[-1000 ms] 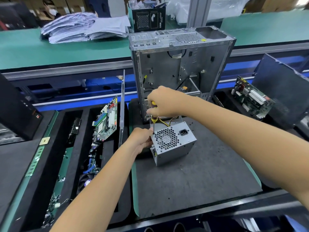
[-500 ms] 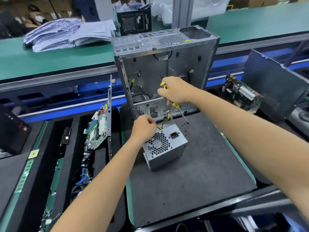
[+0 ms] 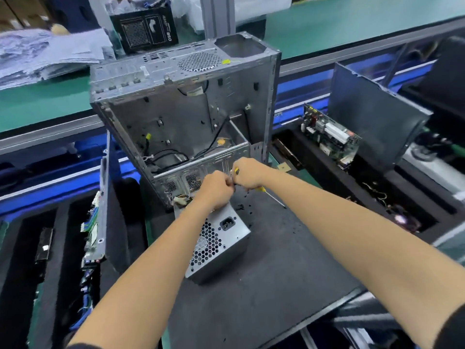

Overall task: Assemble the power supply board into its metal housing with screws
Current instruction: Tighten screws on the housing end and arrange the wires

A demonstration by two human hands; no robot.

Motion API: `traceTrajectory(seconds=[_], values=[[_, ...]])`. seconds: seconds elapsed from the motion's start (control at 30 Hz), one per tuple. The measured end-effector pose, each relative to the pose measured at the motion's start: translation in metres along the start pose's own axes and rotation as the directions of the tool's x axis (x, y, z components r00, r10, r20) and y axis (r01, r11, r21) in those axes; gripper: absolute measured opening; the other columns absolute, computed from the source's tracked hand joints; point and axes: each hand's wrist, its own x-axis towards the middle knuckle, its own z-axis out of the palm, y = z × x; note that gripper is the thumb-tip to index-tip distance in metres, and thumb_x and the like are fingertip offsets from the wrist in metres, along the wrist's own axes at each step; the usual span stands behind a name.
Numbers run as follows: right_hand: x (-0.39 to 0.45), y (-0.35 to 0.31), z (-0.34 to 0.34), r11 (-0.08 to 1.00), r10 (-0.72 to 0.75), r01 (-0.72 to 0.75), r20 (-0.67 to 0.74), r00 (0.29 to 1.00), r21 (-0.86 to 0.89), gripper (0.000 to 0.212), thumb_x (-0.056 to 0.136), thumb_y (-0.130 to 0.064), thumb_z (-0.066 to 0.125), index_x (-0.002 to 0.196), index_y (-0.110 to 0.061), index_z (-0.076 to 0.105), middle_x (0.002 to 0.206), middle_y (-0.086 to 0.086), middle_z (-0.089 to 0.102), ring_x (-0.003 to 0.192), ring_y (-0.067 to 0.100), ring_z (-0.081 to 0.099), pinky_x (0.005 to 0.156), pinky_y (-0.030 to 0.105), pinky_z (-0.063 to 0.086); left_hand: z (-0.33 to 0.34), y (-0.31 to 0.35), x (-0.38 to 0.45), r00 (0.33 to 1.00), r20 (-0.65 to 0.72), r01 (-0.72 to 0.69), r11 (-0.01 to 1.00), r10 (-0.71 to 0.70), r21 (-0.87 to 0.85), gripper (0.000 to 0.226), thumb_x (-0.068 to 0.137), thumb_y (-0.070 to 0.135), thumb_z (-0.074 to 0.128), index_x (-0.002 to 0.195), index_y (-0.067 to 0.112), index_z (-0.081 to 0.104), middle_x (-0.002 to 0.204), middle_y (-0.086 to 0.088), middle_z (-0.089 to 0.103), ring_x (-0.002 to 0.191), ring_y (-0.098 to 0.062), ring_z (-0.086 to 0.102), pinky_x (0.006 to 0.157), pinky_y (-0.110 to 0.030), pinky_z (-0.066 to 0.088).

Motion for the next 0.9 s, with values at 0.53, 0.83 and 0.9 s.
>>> traceTrajectory(seconds=[0.53,0.83,0.9], values=[[0.057,0.048,0.060,0.972,-0.001,0.037,0.154,0.988,-0.234,0.026,0.078,-0.008,0.067,0.073,-0.014,0.043,0.066,-0.001,0.041,0.065,0.020,0.045,0.059,0.029,0.037,0.032,-0.010,0.052,0.994,0.109,-0.043,0.940,0.007,0.338,0.023,0.075,0.003,0.054,0.054,0.014,0.055,0.063,-0.010,0.056,0.069,-0.030,0.052,0.061,-0.031,0.043],[0.063,0.054,0.075,0.982,-0.024,0.050,0.141,0.990,-0.181,0.028,0.078,-0.003,0.061,0.104,-0.010,0.053,0.107,0.012,0.060,0.088,0.030,0.059,0.066,0.034,0.046,0.036,-0.014,0.058,0.999,0.015,-0.040,0.891,0.037,0.452,0.014,0.076,0.008,0.054,0.073,0.013,0.067,0.078,-0.006,0.062,0.087,-0.026,0.040,0.073,-0.034,0.028],[0.061,0.055,0.073,0.981,-0.042,0.066,0.135,0.990,-0.184,0.026,0.078,-0.003,0.059,0.103,-0.010,0.053,0.106,0.012,0.060,0.088,0.030,0.059,0.065,0.033,0.044,0.036,-0.013,0.057,1.000,0.021,-0.026,0.913,0.019,0.406,0.015,0.076,0.007,0.054,0.069,0.014,0.064,0.078,-0.006,0.063,0.089,-0.026,0.041,0.074,-0.034,0.027]])
